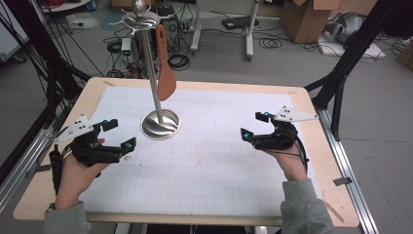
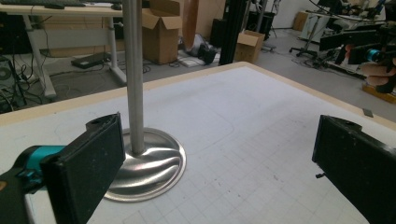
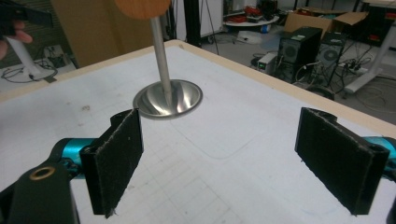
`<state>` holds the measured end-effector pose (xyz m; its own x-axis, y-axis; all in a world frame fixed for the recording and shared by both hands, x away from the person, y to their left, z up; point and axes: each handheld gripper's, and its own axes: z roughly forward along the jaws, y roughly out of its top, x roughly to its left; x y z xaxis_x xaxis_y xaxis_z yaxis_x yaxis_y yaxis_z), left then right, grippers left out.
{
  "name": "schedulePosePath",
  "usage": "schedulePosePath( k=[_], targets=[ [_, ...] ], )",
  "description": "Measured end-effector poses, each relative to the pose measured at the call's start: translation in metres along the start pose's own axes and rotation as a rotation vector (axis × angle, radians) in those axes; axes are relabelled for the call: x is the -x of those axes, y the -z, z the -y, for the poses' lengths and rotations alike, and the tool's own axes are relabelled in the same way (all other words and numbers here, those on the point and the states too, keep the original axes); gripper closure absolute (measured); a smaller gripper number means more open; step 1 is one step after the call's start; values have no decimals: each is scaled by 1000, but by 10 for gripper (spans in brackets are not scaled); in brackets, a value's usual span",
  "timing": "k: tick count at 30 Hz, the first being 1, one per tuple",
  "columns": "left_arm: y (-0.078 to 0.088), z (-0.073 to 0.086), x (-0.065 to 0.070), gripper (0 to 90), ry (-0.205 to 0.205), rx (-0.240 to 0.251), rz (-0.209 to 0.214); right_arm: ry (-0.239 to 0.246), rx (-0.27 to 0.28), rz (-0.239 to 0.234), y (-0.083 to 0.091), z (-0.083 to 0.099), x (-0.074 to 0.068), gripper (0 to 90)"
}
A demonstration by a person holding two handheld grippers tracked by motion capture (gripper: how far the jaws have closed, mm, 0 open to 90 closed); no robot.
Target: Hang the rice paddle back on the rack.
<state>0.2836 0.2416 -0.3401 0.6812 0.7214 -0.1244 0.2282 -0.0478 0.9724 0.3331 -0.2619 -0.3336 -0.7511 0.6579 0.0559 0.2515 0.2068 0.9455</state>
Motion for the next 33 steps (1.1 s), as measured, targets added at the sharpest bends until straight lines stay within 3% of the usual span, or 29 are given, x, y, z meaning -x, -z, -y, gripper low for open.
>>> schedulePosePath(
  k=[13, 24, 33],
  targets=[
    [-1, 2, -2, 29, 0, -9, -5, -14, -32, 16, 10, 22, 6, 140],
    [-1, 3, -3, 29, 1, -11, -7, -15, 0, 19, 17, 28, 4, 140],
    [-3, 3, -2, 29, 1, -16, -7, -50, 16, 22, 22, 37, 7, 140]
  ],
)
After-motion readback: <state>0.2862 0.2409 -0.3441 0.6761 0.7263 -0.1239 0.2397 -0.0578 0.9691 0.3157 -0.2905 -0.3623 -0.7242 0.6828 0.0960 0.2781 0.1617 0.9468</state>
